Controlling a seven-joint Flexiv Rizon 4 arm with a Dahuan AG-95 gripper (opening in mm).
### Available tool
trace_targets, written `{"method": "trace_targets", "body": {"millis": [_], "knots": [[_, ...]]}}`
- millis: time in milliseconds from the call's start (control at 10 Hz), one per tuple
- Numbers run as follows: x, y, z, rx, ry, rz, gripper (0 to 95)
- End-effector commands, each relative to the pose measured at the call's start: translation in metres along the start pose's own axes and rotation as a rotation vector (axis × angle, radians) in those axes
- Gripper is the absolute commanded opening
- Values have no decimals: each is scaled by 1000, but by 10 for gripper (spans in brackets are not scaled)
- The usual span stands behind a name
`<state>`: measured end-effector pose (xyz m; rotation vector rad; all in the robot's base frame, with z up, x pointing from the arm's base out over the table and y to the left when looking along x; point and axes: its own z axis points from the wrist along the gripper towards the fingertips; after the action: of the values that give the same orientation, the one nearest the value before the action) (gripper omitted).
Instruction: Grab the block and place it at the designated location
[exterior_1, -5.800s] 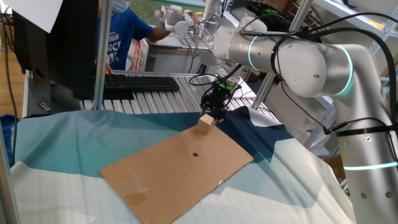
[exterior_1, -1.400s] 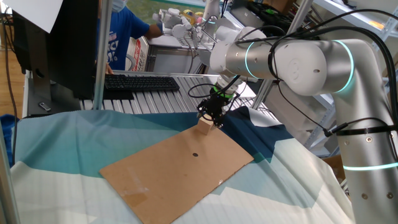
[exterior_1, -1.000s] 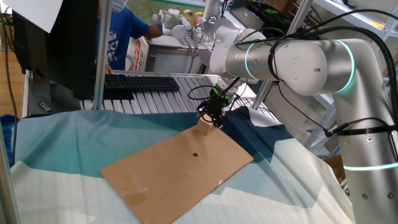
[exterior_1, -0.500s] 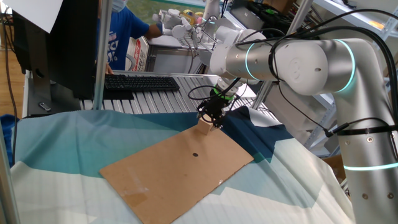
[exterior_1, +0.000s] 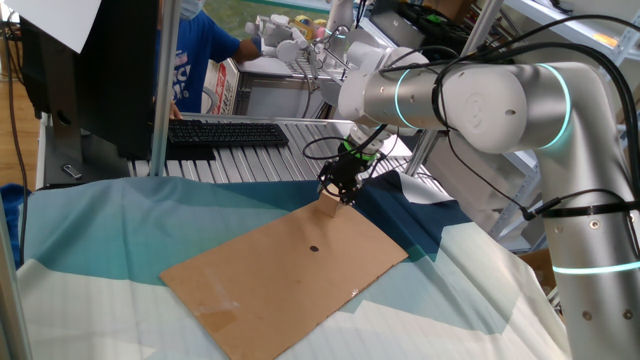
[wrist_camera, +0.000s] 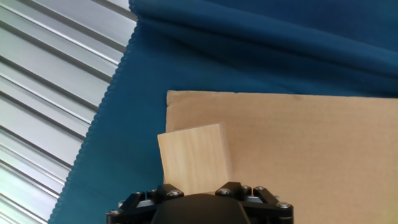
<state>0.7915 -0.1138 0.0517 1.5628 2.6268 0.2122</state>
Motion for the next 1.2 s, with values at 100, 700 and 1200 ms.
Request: {"method": "trace_targets", "body": {"millis": [100,700,1200], "knots": [[0,0,0,-2,1,0,570],[0,0,0,-14,9,-1,0],[2,2,-1,-11,12,11,0]]}}
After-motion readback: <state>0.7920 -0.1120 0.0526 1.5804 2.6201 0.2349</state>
